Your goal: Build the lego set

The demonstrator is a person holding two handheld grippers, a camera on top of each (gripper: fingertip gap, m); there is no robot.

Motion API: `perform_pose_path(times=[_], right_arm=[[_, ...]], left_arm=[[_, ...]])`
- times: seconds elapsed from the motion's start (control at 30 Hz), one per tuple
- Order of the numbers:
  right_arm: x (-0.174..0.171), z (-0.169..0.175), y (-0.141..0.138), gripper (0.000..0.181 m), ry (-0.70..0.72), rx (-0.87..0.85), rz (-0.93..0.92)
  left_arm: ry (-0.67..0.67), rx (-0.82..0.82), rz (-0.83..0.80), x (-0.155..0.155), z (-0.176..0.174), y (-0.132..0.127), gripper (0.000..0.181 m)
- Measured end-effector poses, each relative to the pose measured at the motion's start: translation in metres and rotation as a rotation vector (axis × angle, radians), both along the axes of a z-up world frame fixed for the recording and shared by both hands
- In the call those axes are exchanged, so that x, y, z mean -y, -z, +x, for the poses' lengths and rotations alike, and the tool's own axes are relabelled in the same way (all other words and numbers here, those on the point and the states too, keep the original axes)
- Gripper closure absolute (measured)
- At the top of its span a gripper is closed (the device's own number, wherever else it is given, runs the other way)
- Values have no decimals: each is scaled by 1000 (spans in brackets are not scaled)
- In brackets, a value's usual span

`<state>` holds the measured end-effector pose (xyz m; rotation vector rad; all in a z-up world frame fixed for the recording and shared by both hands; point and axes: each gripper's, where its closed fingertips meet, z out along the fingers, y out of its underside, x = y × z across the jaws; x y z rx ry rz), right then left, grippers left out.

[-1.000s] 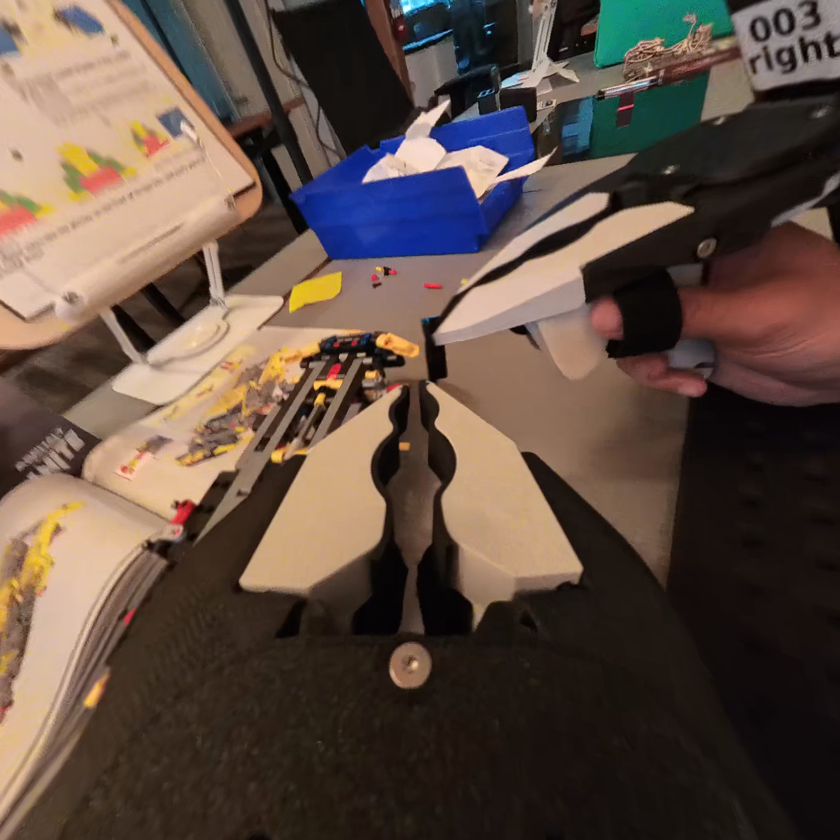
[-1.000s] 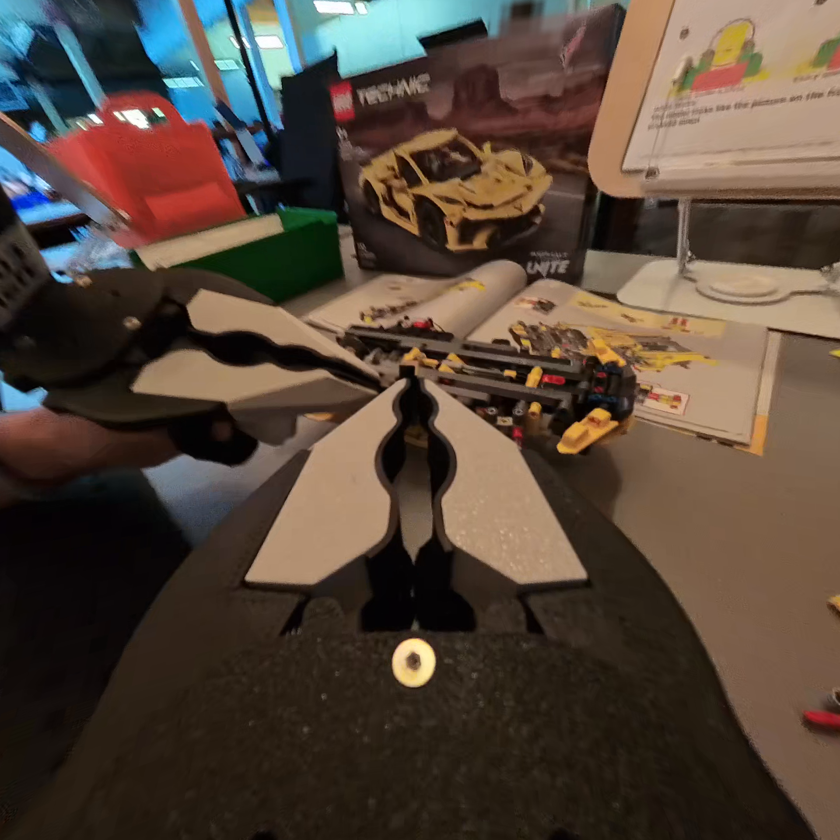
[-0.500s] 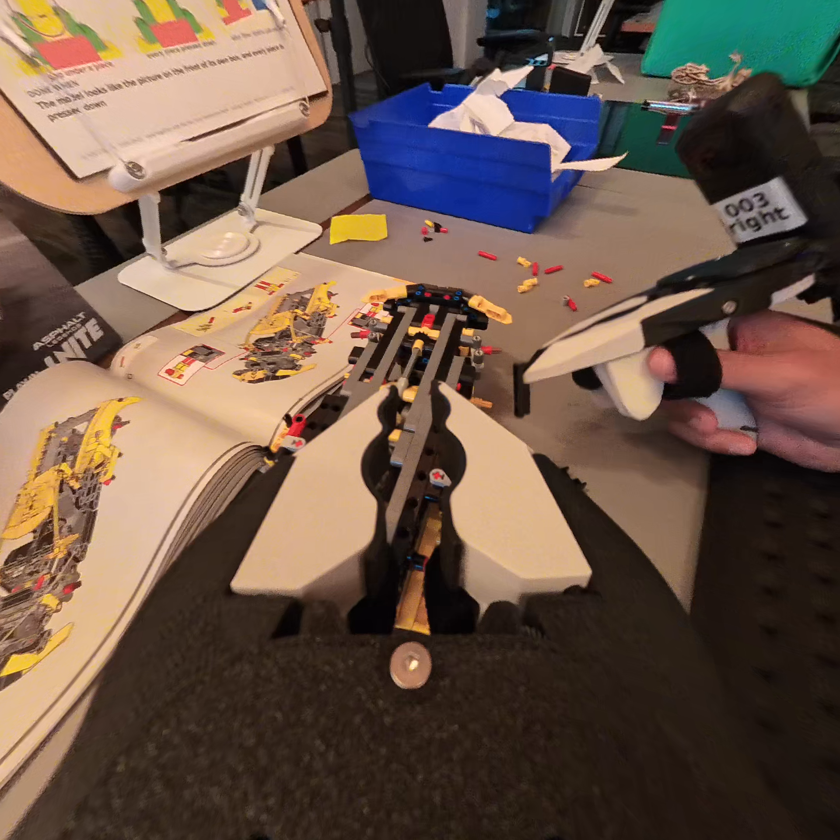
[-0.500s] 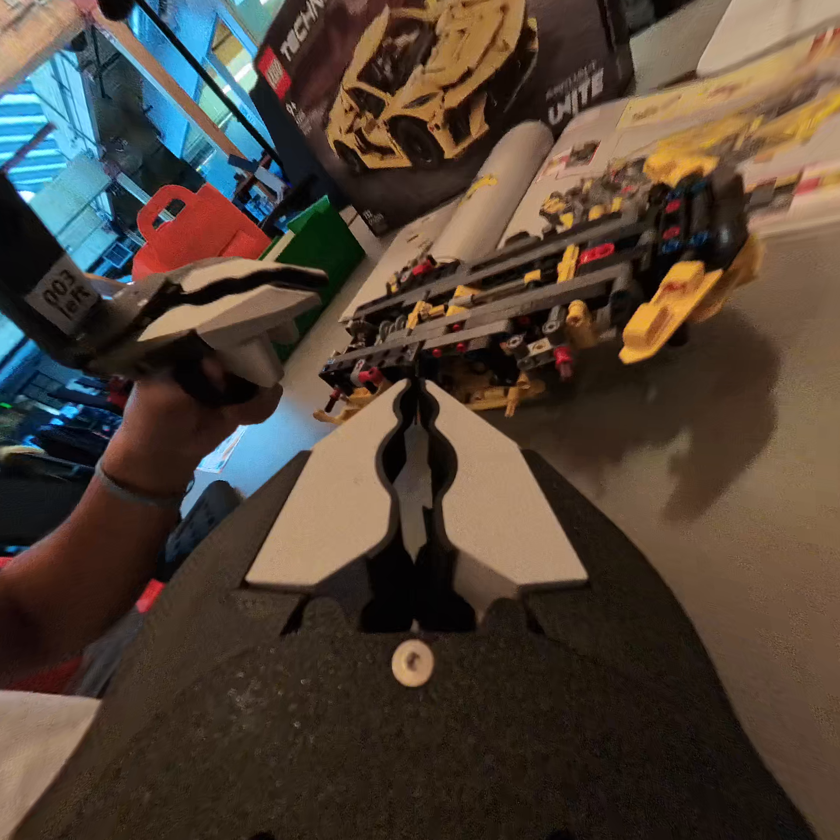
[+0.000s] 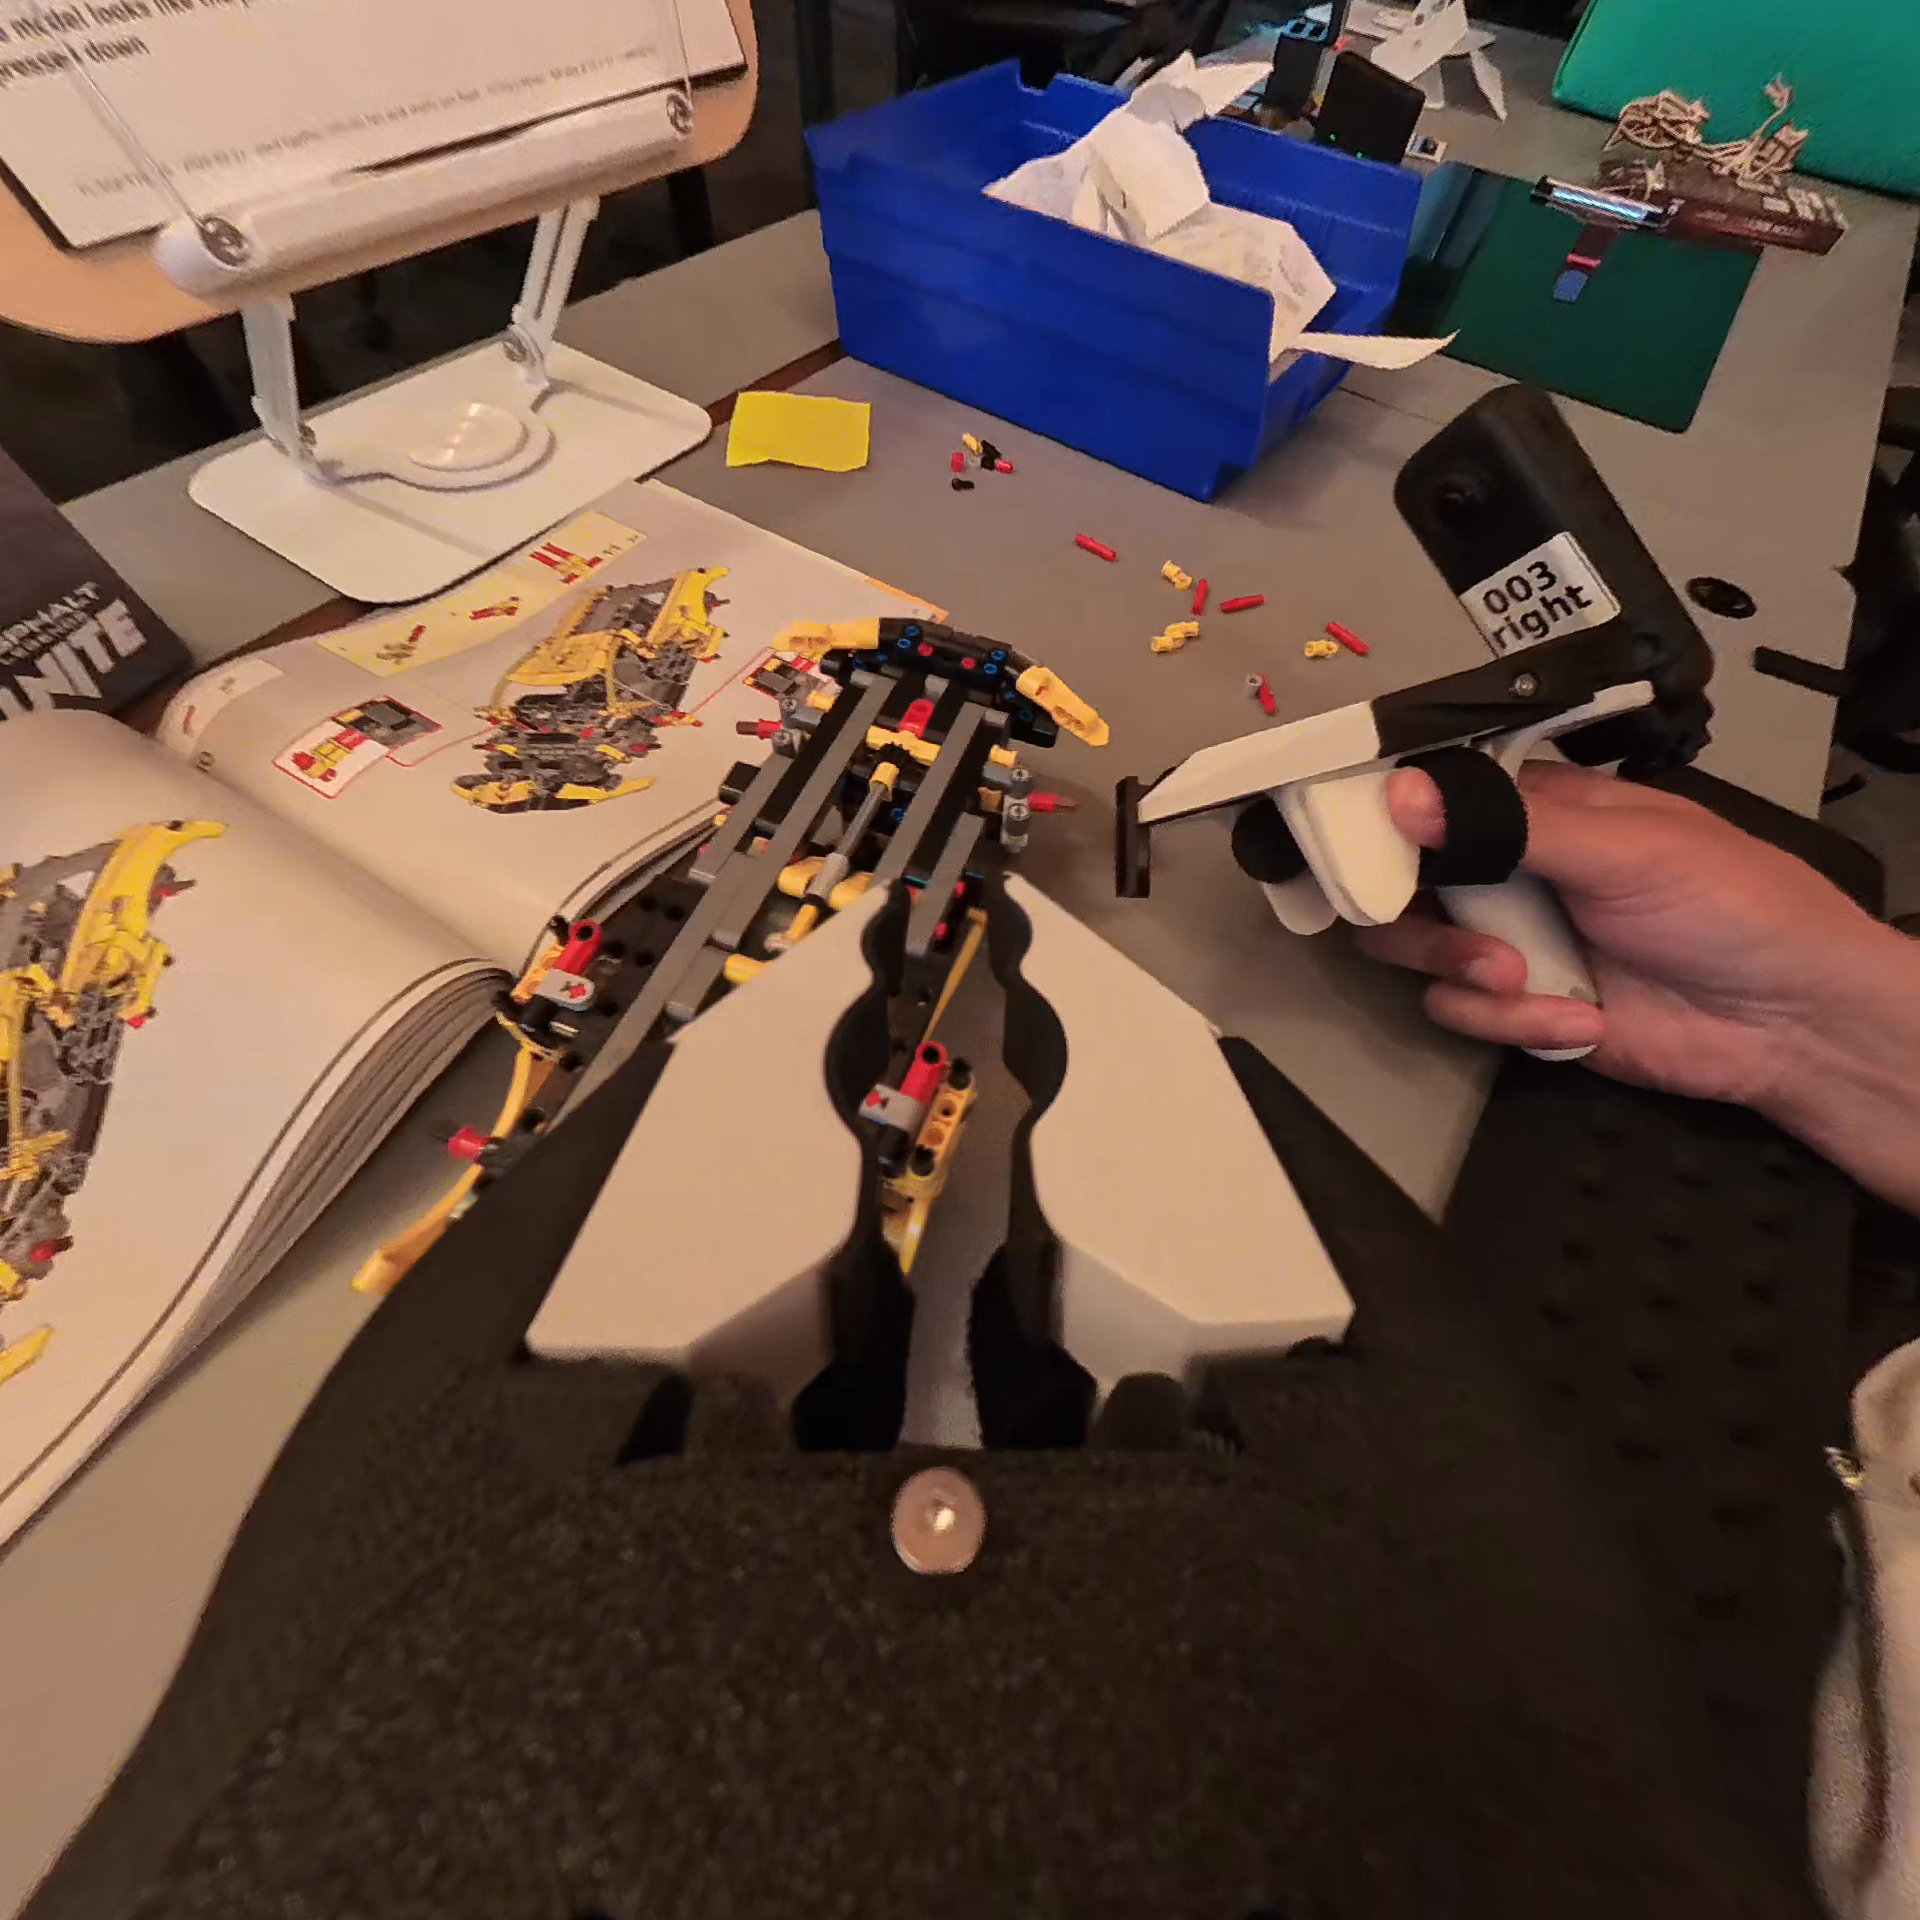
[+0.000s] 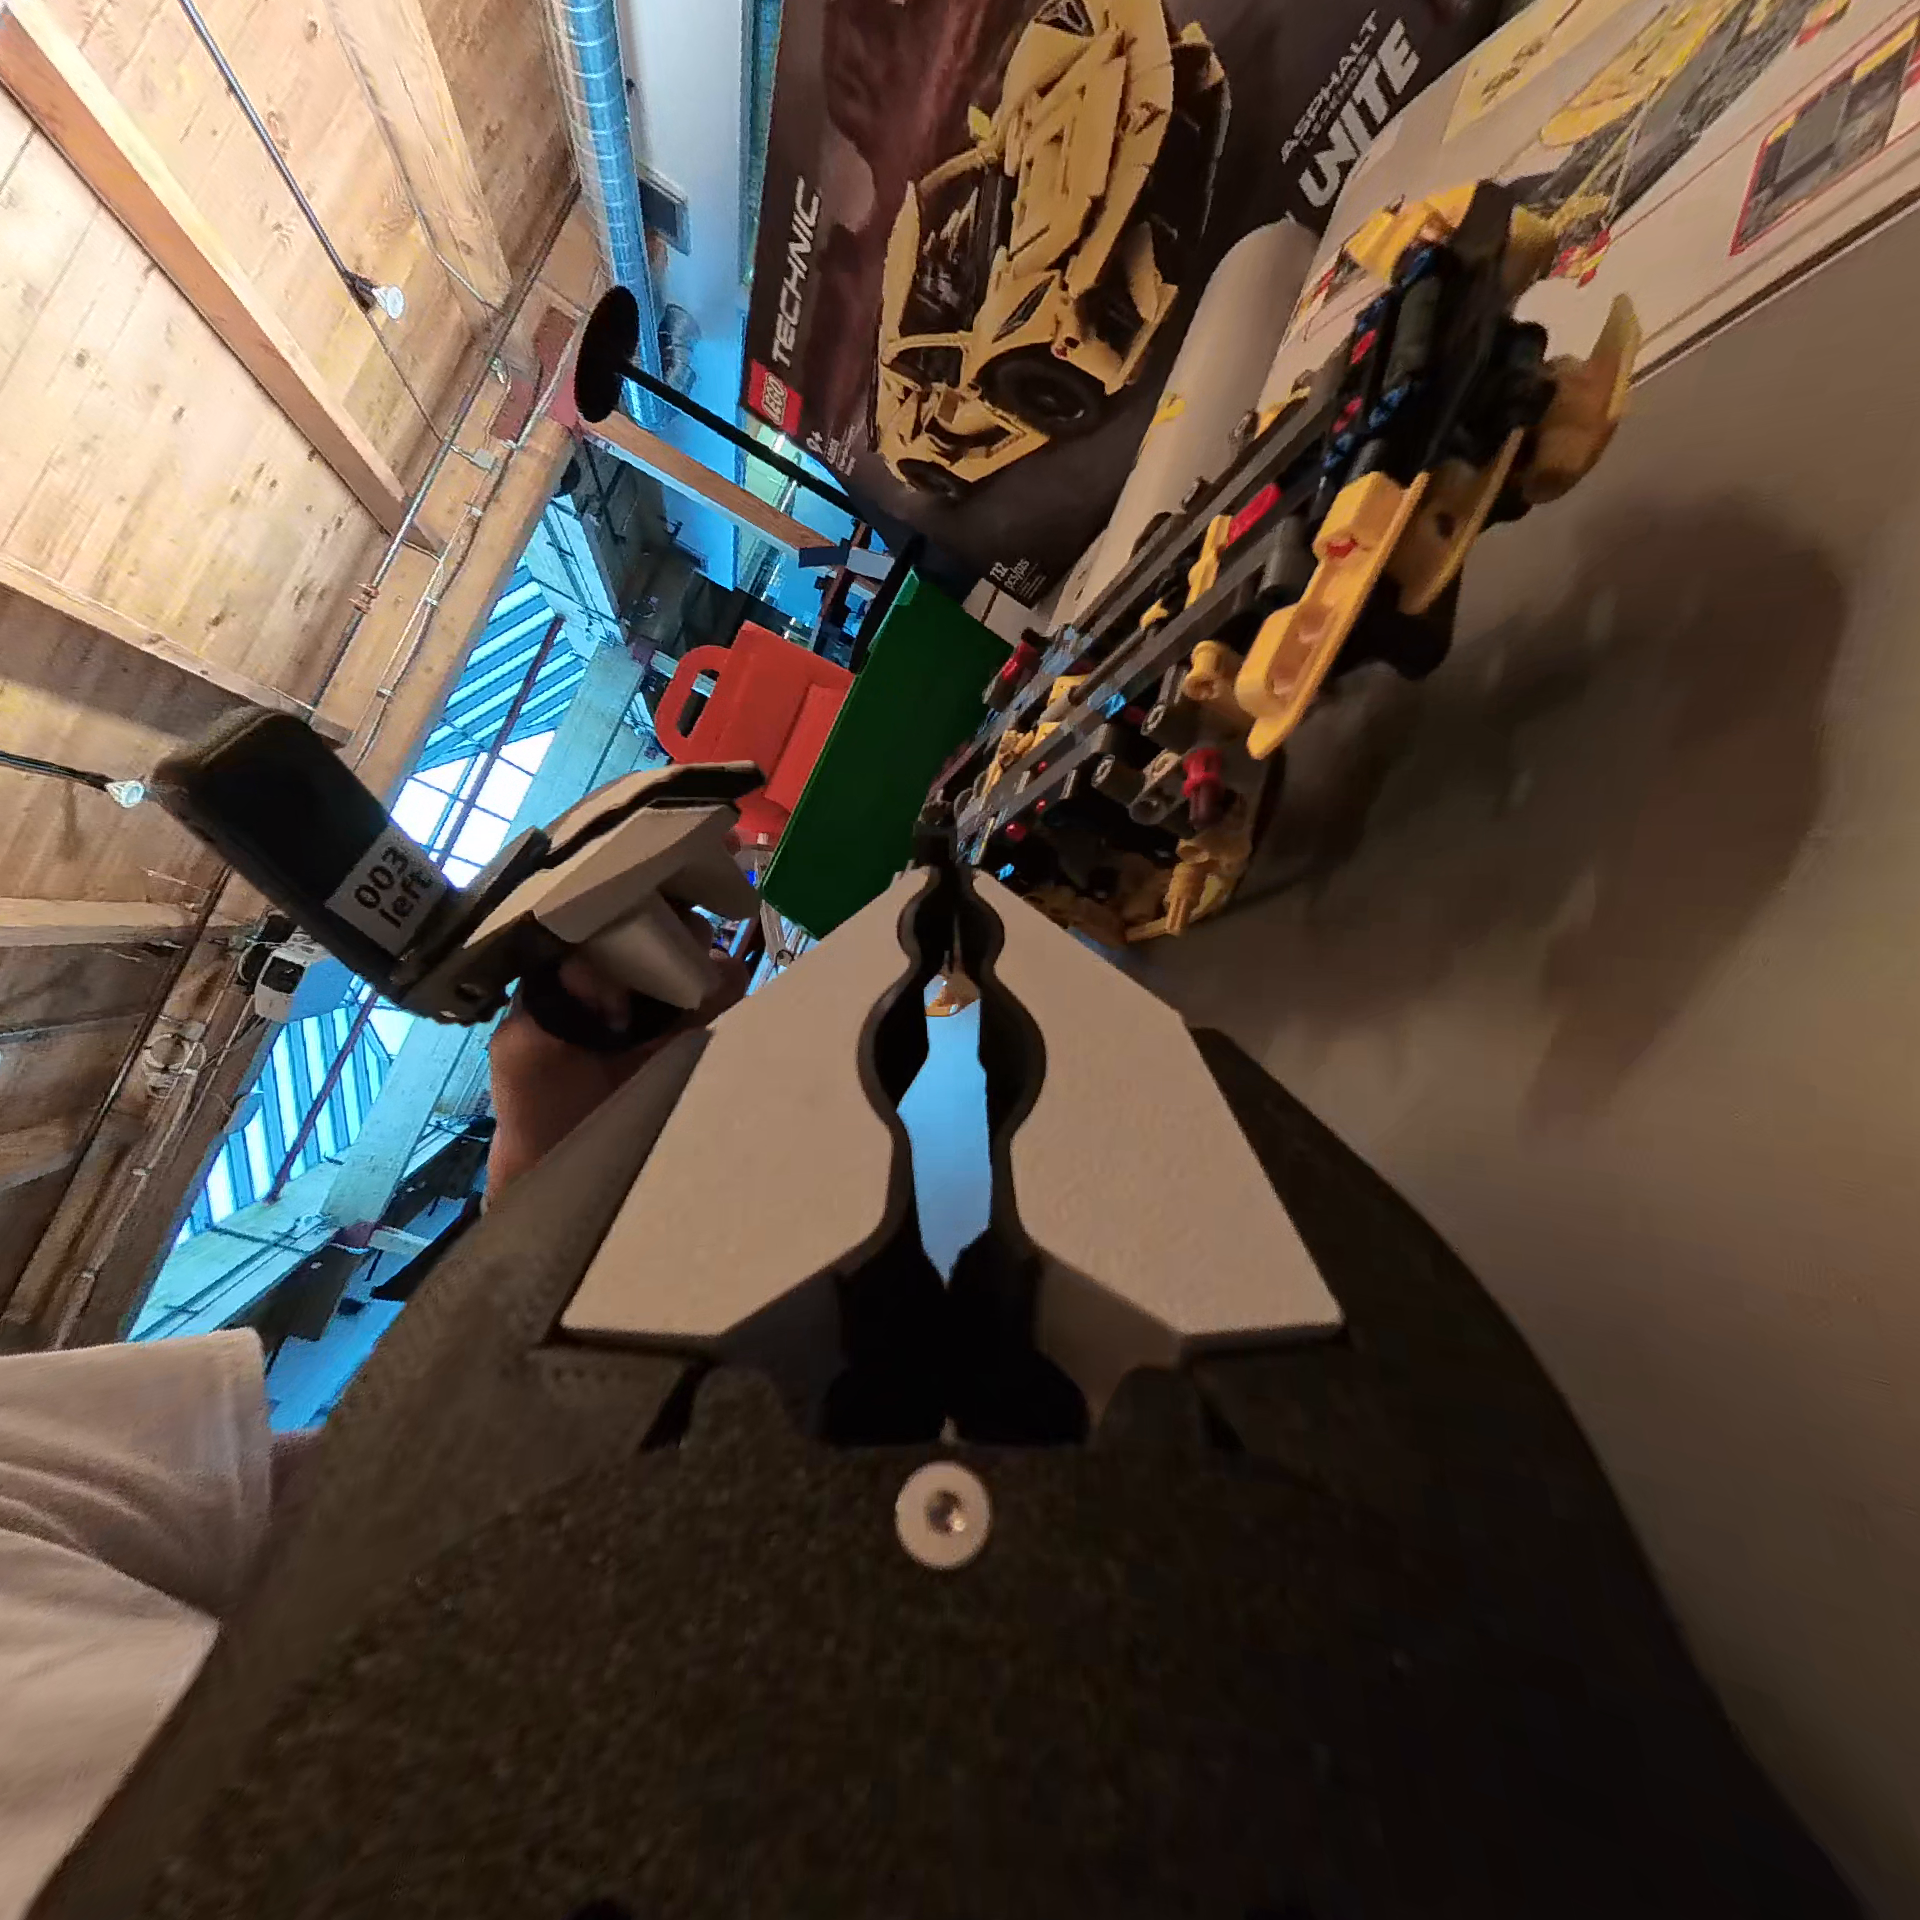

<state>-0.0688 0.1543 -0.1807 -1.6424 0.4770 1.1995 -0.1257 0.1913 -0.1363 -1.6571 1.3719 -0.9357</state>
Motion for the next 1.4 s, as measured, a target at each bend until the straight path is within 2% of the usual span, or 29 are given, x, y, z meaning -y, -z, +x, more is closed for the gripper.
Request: perform_pose_path(times=[0.17, 0.27, 0.3, 0.5, 0.6, 0.67, 0.8, 0.93, 1.0, 1.1, 1.2, 1.27, 1.4], right_arm=[[1, -3, -2, 181, 0, 49, 13], [1, -6, -7, 181, 34, 223, 45], [1, -7, -8, 181, 53, 333, 56], [-3, -29, -13, 181, 179, 1321, 227], [-2, -39, -21, 181, 285, 1731, 294], [-3, -45, -21, 181, 329, 1937, 324], [-13, -46, -9, 181, 258, 2204, 336], [-26, -33, 3, 181, 164, 2512, 420], [-29, -36, 4, 181, 155, 2575, 522], [-34, -33, 19, 181, 105, 2586, 461], [-36, -33, 15, 181, 145, 2570, 392], [-37, -30, 13, 181, 156, 2534, 339], [-36, -28, 13, 181, 167, 2540, 346]], left_arm=[[-2, -54, -3, 8, 3, 1, 167], [3, -84, 2, 12, 2, -1, 166], [3, -93, 0, 12, 2, -1, 166], [4, -70, -79, 14, -5, -16, 166], [1, -25, -121, 10, -11, -27, 166], [-14, 11, -130, 2, -14, -34, 167], [-63, 115, -138, -18, -21, -36, 166], [-94, 344, -268, -35, -19, -32, 167], [-91, 471, -305, -40, -21, -29, 167], [-91, 539, -339, -45, -29, -16, 166], [-46, 664, -388, -44, -39, -38, 166], [-56, 664, -381, -47, -40, -37, 166], [-28, 627, -378, -41, -33, -32, 166]])
